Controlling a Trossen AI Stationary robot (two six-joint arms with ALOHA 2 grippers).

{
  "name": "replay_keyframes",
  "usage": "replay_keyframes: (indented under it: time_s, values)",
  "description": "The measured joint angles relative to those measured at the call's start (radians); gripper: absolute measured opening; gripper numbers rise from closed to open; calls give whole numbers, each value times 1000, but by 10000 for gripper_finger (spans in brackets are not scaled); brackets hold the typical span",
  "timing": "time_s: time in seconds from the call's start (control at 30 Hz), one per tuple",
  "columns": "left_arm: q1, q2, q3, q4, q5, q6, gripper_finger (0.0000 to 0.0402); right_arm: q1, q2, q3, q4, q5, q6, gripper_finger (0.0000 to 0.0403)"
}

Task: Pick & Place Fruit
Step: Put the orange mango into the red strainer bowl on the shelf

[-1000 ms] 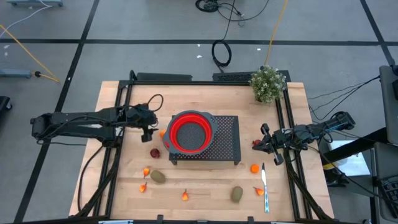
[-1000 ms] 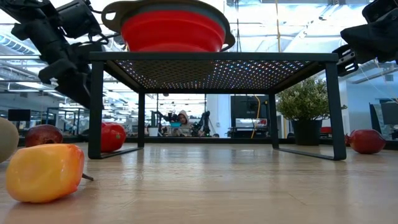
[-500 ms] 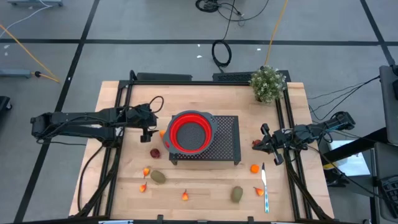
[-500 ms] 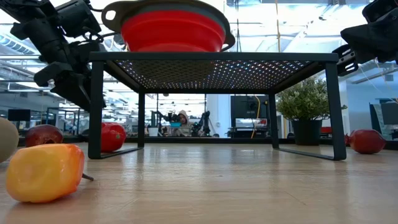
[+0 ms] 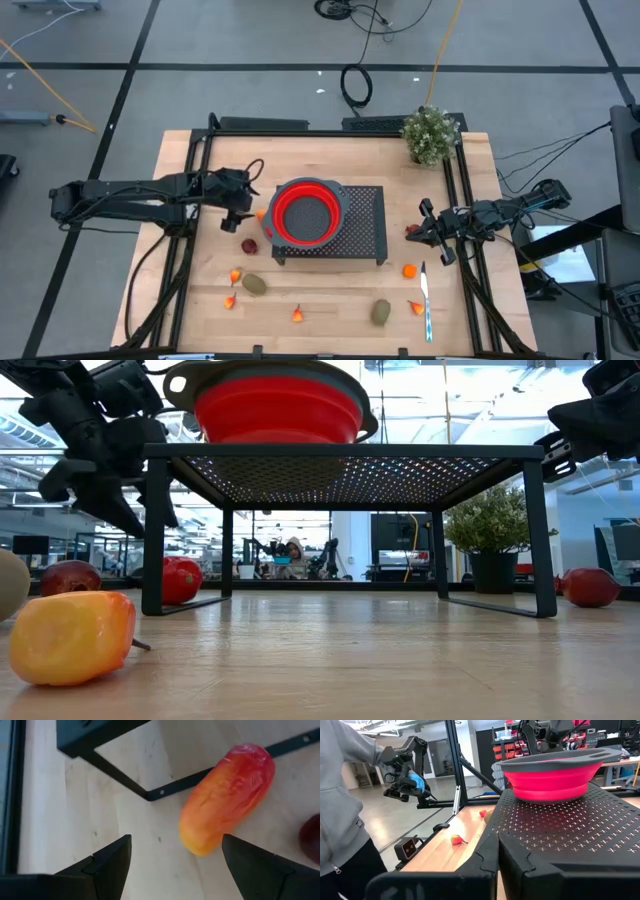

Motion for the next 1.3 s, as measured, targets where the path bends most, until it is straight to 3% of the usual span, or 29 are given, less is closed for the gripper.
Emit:
replay_keyframes:
  time_s: [0.27,1.3]
  values:
    - [0,94,0,52,93,32,310,0,0,0,0,0,0,0]
    - [0,267,0,202,197,110,310,0,0,0,1,0,52,0]
